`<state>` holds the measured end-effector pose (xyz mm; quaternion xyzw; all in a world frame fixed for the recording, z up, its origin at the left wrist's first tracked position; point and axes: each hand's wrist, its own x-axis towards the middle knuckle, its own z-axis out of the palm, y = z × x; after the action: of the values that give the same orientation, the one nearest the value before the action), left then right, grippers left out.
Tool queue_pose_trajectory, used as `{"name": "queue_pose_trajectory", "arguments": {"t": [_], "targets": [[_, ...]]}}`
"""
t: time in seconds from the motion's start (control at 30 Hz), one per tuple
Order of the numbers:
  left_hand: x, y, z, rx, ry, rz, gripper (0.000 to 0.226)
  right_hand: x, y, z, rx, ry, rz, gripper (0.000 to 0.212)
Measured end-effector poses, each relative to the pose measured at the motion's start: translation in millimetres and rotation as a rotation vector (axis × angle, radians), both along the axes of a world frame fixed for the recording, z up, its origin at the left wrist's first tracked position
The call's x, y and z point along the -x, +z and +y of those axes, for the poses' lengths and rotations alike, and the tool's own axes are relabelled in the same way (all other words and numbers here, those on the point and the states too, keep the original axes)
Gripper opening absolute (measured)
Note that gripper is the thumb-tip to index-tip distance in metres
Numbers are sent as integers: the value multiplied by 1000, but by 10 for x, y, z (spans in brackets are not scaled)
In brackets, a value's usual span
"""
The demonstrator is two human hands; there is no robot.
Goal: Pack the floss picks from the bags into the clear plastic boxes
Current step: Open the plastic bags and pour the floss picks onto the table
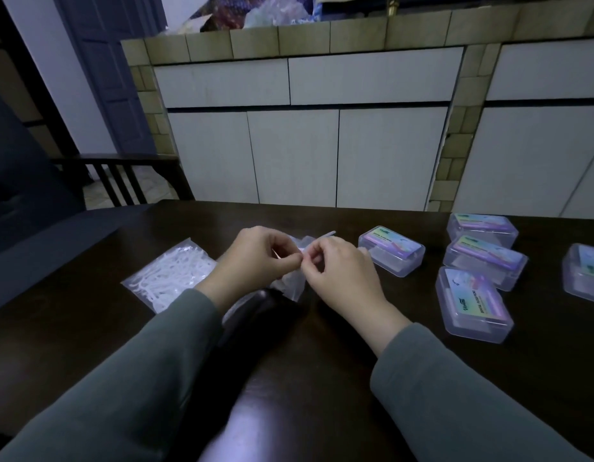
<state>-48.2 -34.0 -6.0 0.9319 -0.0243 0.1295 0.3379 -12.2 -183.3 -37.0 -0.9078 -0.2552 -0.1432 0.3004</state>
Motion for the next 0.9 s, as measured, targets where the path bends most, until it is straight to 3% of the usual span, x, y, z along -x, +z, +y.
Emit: {"name": "queue_pose_trajectory", "arguments": {"t": [0.07, 0.17, 0.27, 0.37, 0.53, 0.67, 0.8, 0.9], "targets": [[-15, -20, -26, -63, 50, -103, 10, -21, -11, 14, -88, -30, 161, 17], [-17, 7, -38, -3, 157, -217, 13, -60, -7, -45, -166, -103, 342, 20], [-27, 56, -2, 96, 269, -313, 18, -85, 57, -130, -230, -162, 341, 28], [-32, 14, -56, 54, 213, -298, 14, -51, 81, -94, -245, -128, 372, 37], [-89, -25, 31, -25, 303, -332, 13, -126, 53, -180, -97, -219, 373, 21], [-95, -20, 66, -81, 315, -324, 12, -191, 126, -251, 54, -325, 431, 24], [-102, -77, -3, 124, 187, -345, 18, -197, 100, -311, 117, -398, 414, 23], [-201, -217, 95, 153, 310, -250, 20, -186, 146, -297, -23, -379, 346, 27]]}}
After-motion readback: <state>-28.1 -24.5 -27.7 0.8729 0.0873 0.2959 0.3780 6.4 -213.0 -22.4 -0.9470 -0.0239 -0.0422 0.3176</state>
